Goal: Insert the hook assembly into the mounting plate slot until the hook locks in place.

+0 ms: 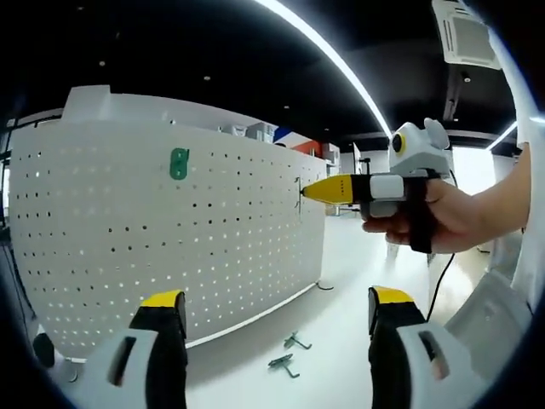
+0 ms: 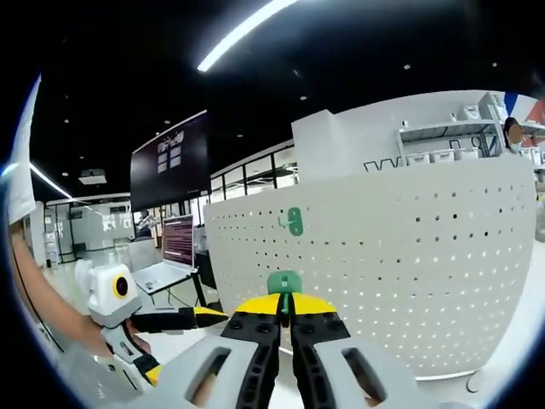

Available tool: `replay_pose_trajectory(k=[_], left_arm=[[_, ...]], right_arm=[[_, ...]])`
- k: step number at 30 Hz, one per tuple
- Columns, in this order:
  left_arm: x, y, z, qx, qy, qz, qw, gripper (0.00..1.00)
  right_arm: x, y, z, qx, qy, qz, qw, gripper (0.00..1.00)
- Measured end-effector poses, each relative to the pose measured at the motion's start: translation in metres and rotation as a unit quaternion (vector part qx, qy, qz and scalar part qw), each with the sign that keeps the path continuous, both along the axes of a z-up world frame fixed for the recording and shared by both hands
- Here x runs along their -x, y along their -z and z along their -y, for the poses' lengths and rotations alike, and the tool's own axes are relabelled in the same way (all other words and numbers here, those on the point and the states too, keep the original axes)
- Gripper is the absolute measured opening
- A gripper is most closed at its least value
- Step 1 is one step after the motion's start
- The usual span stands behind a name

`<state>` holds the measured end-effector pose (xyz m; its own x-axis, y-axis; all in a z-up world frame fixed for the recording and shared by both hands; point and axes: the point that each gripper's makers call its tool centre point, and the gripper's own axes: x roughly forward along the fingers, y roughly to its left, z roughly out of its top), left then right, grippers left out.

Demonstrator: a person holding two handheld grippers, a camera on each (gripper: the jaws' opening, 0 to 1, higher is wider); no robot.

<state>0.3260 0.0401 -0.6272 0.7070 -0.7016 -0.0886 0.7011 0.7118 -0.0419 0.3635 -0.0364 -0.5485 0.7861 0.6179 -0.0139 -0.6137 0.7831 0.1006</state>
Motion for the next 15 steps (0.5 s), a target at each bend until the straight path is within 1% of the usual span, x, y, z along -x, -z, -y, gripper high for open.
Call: replay_pose_trajectory(k=[3,8,15], left_arm=[[0.005,0.002,-0.004,-0.001,-0.005,0.000,1.0000,0.90],[0.012,0.008,-0.013,0.004,-0.017,-0.008,0.9998,0.91],[0.020,0.009,-0.021,0.006,-0.025,-0.005,0.9997,0.91]], right_arm=[[-0.001,-0.003,0.001,0.001,0.002,0.002,1.0000,0.01],[-0.005,-0.008,0.004,0.004,0.009,0.007,0.9999,0.01],[-0.010,-0.014,0.010,0.012,0.024,0.009,0.9996,0.01]])
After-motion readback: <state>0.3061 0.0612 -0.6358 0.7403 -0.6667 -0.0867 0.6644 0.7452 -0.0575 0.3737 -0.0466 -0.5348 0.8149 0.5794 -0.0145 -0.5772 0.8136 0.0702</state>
